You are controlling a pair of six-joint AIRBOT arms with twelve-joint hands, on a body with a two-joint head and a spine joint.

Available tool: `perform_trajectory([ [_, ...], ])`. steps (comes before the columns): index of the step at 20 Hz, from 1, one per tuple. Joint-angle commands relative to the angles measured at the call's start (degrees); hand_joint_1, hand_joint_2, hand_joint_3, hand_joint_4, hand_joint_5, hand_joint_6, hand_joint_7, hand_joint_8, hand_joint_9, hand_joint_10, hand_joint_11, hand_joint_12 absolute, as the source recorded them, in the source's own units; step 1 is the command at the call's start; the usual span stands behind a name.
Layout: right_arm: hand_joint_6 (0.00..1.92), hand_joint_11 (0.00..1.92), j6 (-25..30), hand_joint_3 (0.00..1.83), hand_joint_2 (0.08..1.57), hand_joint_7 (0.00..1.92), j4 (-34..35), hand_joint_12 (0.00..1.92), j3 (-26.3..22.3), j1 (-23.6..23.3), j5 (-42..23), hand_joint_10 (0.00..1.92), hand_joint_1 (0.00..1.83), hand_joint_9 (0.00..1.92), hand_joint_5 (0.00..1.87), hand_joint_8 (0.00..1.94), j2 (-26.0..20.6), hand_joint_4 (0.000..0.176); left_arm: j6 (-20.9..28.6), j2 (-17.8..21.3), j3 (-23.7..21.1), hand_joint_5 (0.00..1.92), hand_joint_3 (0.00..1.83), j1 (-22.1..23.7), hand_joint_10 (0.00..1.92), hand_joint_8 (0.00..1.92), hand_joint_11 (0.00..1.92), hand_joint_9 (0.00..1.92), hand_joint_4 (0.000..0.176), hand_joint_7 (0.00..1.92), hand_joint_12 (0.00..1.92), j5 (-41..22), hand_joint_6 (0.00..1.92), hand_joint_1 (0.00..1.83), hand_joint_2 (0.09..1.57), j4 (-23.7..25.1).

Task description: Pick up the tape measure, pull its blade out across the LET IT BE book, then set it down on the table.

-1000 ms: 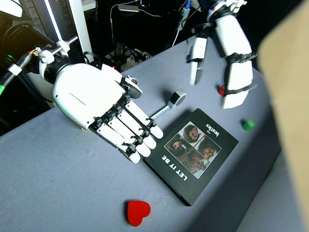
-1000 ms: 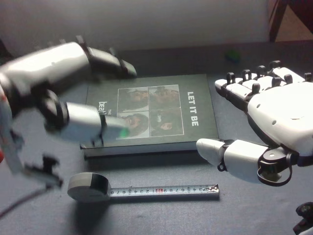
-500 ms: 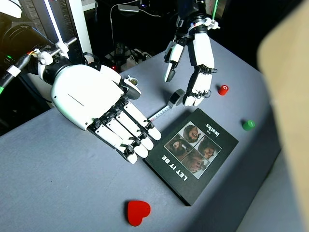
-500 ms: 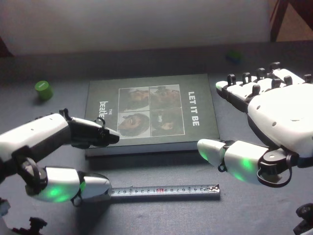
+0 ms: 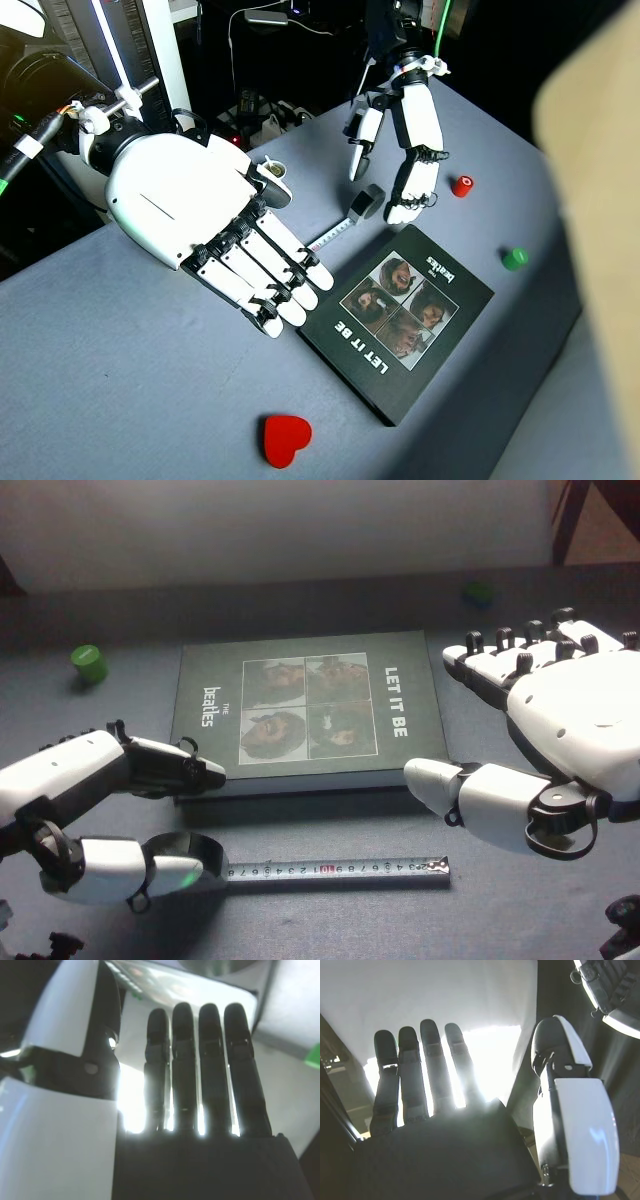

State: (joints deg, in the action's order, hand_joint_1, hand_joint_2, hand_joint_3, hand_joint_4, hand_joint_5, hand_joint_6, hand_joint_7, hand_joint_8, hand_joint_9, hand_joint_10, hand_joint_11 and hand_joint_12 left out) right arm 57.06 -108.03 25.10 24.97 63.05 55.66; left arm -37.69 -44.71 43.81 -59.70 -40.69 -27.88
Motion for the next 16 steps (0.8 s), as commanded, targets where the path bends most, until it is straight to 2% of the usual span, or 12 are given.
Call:
perform_trajectory([
  [1, 0.01, 0.0, 0.62, 0.0, 1.16, 0.33, -5.18, 0.95, -0.19, -0.23, 2.84, 0.01, 0.13, 0.27, 0.25, 0.01, -0.28, 0.0, 0.54, -0.27, 0.45, 0.64, 0.0, 0.06, 0.01, 0.0, 0.46, 0.6, 0.0, 0.66, 0.36, -6.3, 0.0, 1.12, 1.03, 0.67],
  [7, 0.0, 0.0, 0.65, 0.0, 1.14, 0.34, -5.18, 0.99, -0.19, -0.18, 2.79, 0.0, 0.14, 0.27, 0.25, 0.0, -0.26, 0.0, 1.59, -1.62, 1.59, 0.62, 0.0, -2.64, 0.0, 0.0, 0.49, 0.59, 0.0, 0.66, 0.39, -8.5, 0.0, 1.16, 1.03, 1.02],
  [11, 0.0, 0.0, 0.69, 0.0, 1.15, 0.33, -5.18, 0.96, -0.19, -0.13, 2.79, 0.0, 0.13, 0.27, 0.26, 0.0, -0.25, 0.0, 1.66, -2.06, 1.83, 0.62, 0.0, -3.44, 0.0, 0.0, 0.42, 0.58, 0.0, 0.66, 0.51, -8.64, 0.0, 1.17, 1.04, 1.01],
  [16, 0.0, 0.0, 0.71, 0.0, 1.14, 0.33, -5.18, 0.96, -0.19, -0.04, 2.79, 0.0, 0.13, 0.27, 0.26, 0.0, -0.26, 0.0, 2.52, -2.7, 1.97, 0.62, 0.0, -4.72, 0.0, 0.0, 0.4, 0.58, 0.0, 0.66, 0.51, -9.27, 0.0, 1.17, 1.04, 1.06],
])
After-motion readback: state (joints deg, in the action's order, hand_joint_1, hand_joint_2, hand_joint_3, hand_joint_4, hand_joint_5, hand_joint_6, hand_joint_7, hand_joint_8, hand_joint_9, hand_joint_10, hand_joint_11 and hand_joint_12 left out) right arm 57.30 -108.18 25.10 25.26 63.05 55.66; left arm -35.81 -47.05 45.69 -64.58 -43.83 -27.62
